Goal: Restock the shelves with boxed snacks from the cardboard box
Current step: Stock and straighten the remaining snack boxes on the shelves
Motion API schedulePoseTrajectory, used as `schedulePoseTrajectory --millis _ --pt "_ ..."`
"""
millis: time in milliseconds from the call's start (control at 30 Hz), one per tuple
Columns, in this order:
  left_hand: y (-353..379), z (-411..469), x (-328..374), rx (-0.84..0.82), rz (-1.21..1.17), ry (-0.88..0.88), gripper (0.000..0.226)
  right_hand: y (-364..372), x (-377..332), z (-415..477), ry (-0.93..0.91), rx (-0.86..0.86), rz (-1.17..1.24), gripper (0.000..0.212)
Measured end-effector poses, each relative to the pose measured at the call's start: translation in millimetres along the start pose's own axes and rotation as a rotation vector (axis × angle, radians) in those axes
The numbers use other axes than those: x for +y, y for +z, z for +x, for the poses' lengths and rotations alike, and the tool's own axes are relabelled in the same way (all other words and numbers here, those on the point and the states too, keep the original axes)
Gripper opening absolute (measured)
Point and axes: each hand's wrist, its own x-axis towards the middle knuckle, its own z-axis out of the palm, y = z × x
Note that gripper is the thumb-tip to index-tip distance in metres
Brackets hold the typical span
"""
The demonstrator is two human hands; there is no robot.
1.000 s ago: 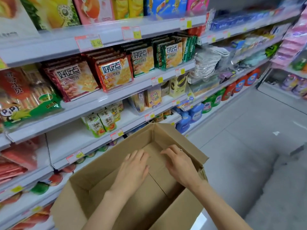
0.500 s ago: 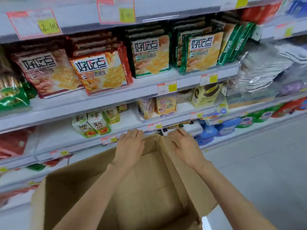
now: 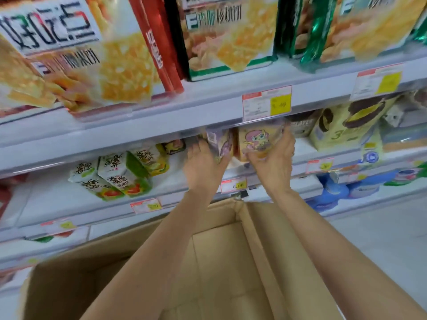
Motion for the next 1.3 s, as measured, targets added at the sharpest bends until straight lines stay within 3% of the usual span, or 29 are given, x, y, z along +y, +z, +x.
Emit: schedulePoseTrajectory --millis 233,500,633,767,833,900,933,1000,1067,1167,1233,1300 --pt "16 1 -13 0.111 -0.076 0.0 0.048 41 9 4 -0.05 0.189 -0.109 0.128" --pt "13 4 -36 0.17 -0.209 0.041 0.037 29 27 15 -0.04 0.202 -0.045 0.1" --pt "1 -6 -28 0.261 -0.517 0.009 0.028 22 24 7 -0.098 0.113 0.047 0.093" --pt "-6 -7 -37 0.231 -0.64 0.009 0.027 4 17 -13 -0.265 0.254 0.101 0.067" --pt "-4 -16 -47 0.177 -0.616 0.087 0.03 1 14 -24 -0.39 0.077 0.195 0.061" --pt "-1 -29 -55 0.152 -0.59 0.277 0.045 1 11 -33 -0.425 -0.184 0.271 0.059" --pt "0 -35 -59 0.147 -0.574 0.368 0.053 2 12 -35 -0.453 -0.232 0.235 0.05" --pt "0 -40 -63 0.145 -0.515 0.49 0.06 1 16 -39 -0.48 -0.204 0.235 0.031" --pt "-2 -38 -64 0.147 -0.404 0.533 0.054 -7 18 -45 -0.408 -0.125 0.398 0.025" --pt "-2 -19 -56 0.151 -0.424 0.272 0.038 -20 21 -54 -0.334 -0.049 0.558 0.023" --pt "0 3 -45 0.179 -0.43 0.091 0.047 -26 25 -60 -0.294 -0.032 0.568 0.032" --pt "7 22 -34 0.175 -0.359 0.017 0.059 -27 32 -64 -0.248 -0.034 0.596 0.039"
